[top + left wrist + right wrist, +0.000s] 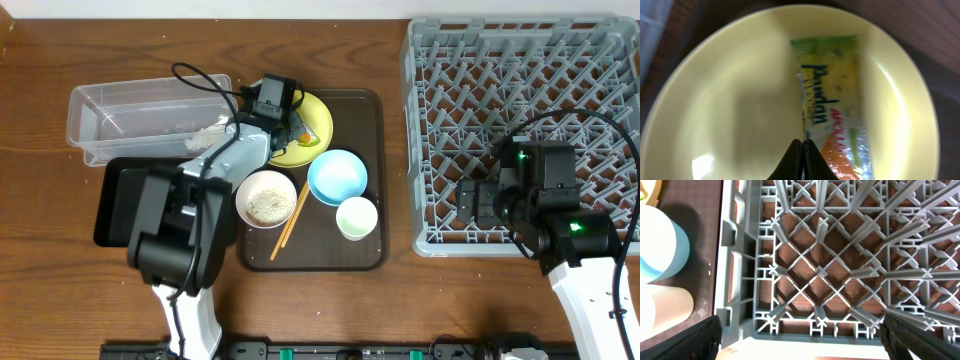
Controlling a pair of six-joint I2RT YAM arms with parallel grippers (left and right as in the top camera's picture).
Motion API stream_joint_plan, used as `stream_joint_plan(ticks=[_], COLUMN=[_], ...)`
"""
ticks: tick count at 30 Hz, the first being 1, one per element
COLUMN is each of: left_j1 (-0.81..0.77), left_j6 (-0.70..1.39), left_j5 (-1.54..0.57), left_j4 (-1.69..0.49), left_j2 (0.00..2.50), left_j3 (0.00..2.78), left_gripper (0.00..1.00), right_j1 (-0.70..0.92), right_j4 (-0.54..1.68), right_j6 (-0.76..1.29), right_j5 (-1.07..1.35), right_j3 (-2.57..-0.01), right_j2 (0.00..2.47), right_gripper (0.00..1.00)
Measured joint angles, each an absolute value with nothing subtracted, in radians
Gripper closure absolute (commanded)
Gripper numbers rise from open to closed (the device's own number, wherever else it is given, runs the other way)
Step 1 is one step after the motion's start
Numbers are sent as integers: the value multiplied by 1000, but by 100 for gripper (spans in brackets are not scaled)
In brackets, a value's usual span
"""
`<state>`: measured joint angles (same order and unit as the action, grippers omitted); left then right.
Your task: Sort waste into correct bins and load items into the dishwasher rack
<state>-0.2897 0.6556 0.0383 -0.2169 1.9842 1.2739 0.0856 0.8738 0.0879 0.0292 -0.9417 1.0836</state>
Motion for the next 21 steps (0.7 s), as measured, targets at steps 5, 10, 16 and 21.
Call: stream_joint_plan(ticks=[5,10,16,21], left_j1=[-289,-260,-139,-85], left_j6=[579,525,510,489], left_j5=[39,41,40,-10], left_j4=[-253,-303,-327,-337], left_j2=[1834,1691,1623,1621], left_j3=[1273,1273,1273,1273], left_gripper=[94,94,91,57], right_j1=[86,86,86,86], right_j4=[875,875,875,875], right_j6=[88,88,88,88], right_j5=[29,29,30,30], right_j3=[-942,-942,-942,-942], right_j2=[1084,1084,1084,1084], right_gripper=[1,1,1,1])
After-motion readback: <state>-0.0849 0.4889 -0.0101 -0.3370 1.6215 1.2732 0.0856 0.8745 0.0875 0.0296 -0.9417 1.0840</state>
